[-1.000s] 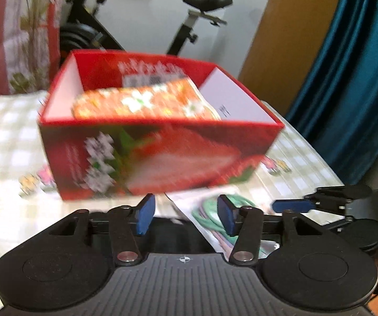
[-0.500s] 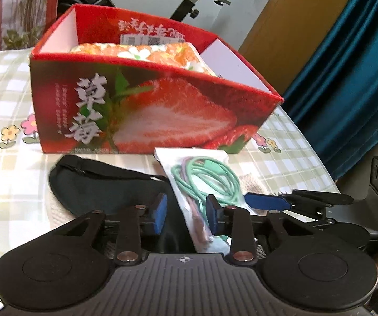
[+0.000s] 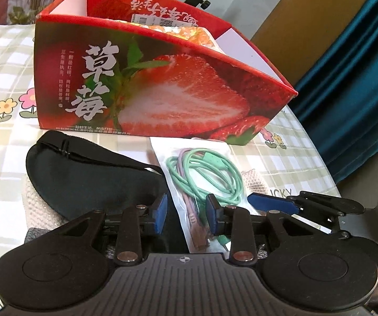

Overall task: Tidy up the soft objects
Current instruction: 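Move the right tool to the clear bag of green cable, then grasp the green cable bag with the right gripper and lift it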

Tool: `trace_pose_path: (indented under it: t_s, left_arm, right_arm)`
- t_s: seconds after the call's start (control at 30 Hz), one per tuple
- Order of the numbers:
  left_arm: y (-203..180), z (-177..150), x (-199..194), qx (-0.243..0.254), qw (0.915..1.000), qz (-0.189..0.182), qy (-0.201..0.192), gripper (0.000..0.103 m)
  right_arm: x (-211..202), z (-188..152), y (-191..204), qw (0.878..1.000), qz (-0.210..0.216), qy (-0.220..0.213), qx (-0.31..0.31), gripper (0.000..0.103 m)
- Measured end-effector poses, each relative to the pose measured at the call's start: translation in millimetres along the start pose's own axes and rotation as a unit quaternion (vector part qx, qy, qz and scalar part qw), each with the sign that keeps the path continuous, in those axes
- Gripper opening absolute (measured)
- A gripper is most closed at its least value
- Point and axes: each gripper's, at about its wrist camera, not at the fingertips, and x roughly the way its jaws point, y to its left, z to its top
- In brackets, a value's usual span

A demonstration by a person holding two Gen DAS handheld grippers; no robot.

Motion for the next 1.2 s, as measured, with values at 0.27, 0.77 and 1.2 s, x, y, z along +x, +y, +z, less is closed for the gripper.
trace_pose_path:
  t_s: [0.27,0.77,1.2]
  left_arm:
    - [1,-6,0,-0.011,0.9998,-0.016,-0.006,0.034]
    - [2,-7,4,-0.018,0.9997,-0.018,-0.004,0.035]
    - [-1,-9,5,-0.003,0.9998,-0.018,-0.001,0.042]
  right_arm:
    - [-2,-6,-17,0.999,-0.001,-0.007,0.045,0.057]
    - [-1,-5,-7,1.000,0.002,-0.011,0.000,0.037]
    - [-18,-3,-19,1.000,0.014,-0.008,0.021,0.030]
